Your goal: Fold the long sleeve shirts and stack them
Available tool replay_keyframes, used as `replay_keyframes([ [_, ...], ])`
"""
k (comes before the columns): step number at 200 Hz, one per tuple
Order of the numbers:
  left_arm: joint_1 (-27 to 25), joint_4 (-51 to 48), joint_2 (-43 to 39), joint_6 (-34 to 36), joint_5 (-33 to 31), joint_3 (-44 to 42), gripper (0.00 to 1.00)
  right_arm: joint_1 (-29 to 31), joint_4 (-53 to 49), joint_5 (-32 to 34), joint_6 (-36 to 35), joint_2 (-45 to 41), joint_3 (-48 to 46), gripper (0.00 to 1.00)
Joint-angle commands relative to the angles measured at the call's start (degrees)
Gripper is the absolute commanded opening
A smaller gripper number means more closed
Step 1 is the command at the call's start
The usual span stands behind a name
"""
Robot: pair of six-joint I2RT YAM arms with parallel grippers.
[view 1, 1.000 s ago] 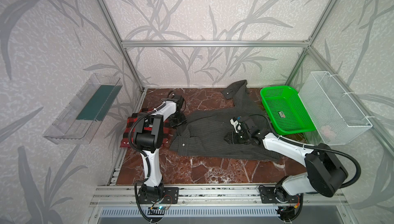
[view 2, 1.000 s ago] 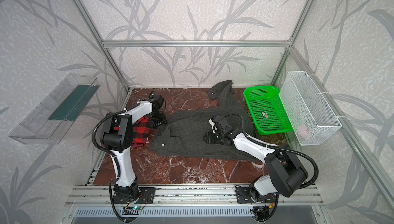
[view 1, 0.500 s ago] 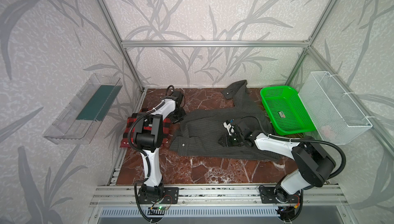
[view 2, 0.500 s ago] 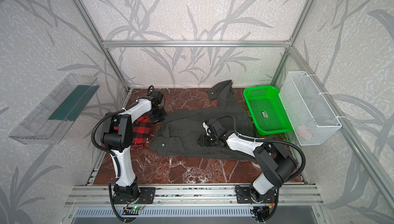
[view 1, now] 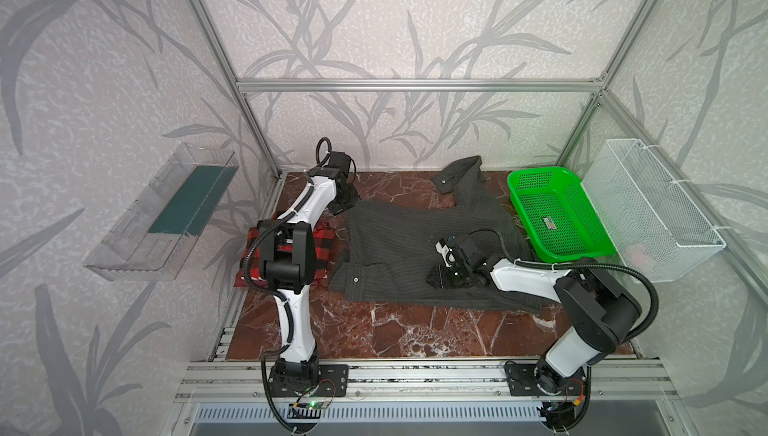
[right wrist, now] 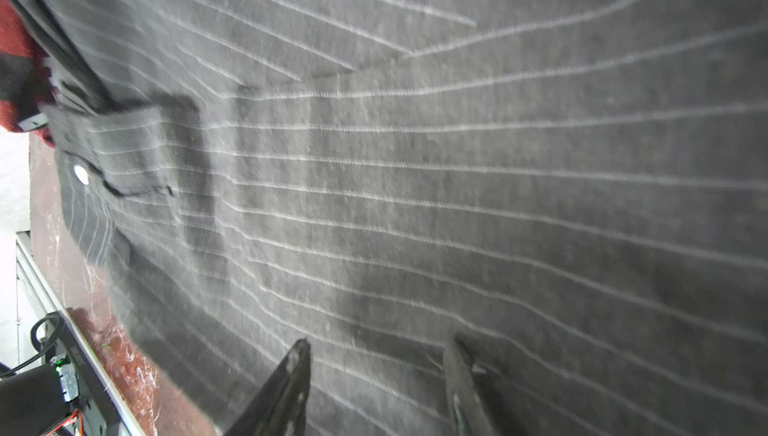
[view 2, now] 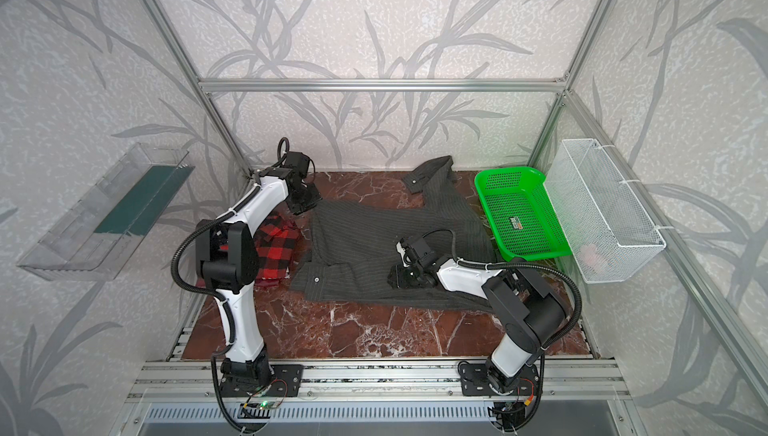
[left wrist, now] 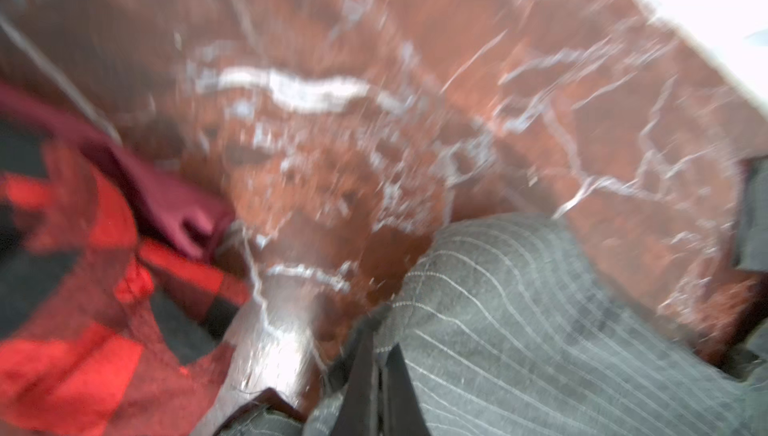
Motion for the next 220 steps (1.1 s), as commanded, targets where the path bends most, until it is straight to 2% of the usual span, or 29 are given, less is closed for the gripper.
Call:
replay_keyframes([
  [1, 0.37, -5.59, 4.44, 3.92, -5.13, 4.55, 0.0, 0.53, -0.61, 0.51, 0.3, 1.56, -1.13, 0.52],
  [27, 0.37, -9.73, 8.19, 6.71, -9.26, 10.64, 0.0, 0.79, -0.82, 0.54, 0.04, 1.96, -1.16, 0.52],
  [35, 0.46, -10.43, 9.03, 7.43, -9.76, 12.13, 0.07, 0.83, -0.83, 0.34, 0.03, 1.95, -1.11, 0.52],
  [57, 0.55, -15.51, 9.6, 7.15, -7.74, 16.12, 0.16, 1.09, -1.23, -0.36, -0.04, 1.33, -0.49, 0.52],
  [68, 0.52, -15.75, 7.1, 5.86, -6.06, 13.85, 0.3, 1.59, -2.64, 0.52, -0.85, 0.32, 0.13, 0.52],
  [87, 0.58, -13.21, 0.13, 2.65, -4.03, 4.61, 0.62, 2.55, -5.01, 1.29, -2.6, -1.57, 1.78, 0.52],
  [107, 0.34, -11.94, -6.5, -0.58, -1.78, -3.89, 0.73, 4.18, -6.49, 0.22, -4.18, -2.67, 3.91, 0.52],
  [134, -0.06, -7.87, -12.11, -2.75, 4.43, -15.9, 0.74, 6.85, -6.96, -0.47, -5.76, -2.58, 6.42, 0.52],
  [168, -1.69, -6.75, -12.83, -1.64, 6.31, -22.76, 0.74, 7.33, -3.66, -2.79, -4.91, -1.47, 6.05, 0.52],
  [220, -2.52, -6.88, -9.55, -0.91, 5.44, -23.36, 0.56, 7.33, -0.73, -4.56, -3.59, -0.13, 4.82, 0.52],
])
